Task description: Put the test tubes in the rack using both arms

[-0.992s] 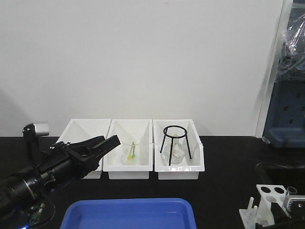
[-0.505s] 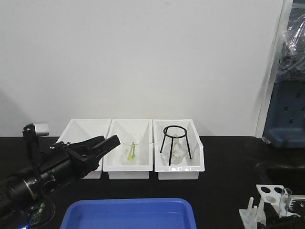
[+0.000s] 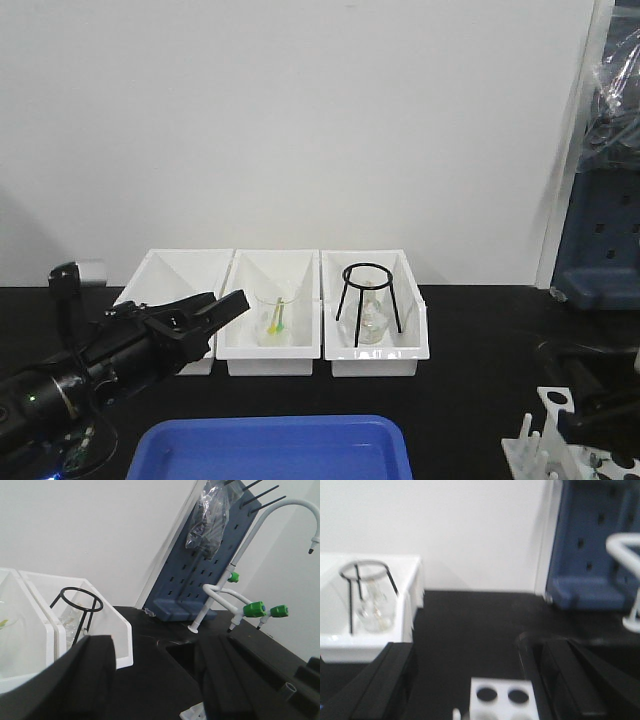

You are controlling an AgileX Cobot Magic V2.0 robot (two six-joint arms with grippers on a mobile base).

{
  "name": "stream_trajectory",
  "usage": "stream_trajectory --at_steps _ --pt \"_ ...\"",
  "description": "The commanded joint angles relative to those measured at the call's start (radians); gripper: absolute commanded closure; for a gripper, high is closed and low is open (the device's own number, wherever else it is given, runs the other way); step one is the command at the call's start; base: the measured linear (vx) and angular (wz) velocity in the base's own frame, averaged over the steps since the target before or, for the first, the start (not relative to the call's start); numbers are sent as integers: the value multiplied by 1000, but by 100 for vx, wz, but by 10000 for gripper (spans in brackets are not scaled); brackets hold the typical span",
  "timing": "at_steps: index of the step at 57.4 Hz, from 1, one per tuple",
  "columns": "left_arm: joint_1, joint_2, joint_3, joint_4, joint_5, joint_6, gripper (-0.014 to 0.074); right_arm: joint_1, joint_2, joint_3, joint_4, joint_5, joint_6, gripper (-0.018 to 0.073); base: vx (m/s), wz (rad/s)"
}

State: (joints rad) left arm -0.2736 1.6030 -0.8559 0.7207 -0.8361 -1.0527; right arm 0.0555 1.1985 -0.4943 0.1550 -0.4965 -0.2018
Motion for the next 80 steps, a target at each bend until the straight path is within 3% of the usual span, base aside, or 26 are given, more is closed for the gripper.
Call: stream_trajectory --at_steps 1,11,21,38,53,67,80 --pt "-1 -34 -29 -45 -65 10 99 -8 -128 -109 -21 102 -27 -15 0 0" --pt "-1 -94 -29 -102 -30 168 111 -8 -328 -167 -21 373 -26 -15 0 0" --pt "-1 -286 -27 -146 131 350 114 -8 -470 -126 -27 483 -26 -15 0 0" --pt "-1 -646 -25 -140 608 347 114 -8 -562 -112 -25 534 -22 -15 0 0" --pt "-1 -827 -25 -146 967 345 114 -8 -562 -112 -25 534 -22 -15 0 0" --pt "-1 -871 -25 -146 1086 345 114 -8 -562 -112 -25 534 -22 -15 0 0" --pt "-1 -871 -25 -115 1099 347 126 -8 -562 -112 -25 534 -22 -15 0 0"
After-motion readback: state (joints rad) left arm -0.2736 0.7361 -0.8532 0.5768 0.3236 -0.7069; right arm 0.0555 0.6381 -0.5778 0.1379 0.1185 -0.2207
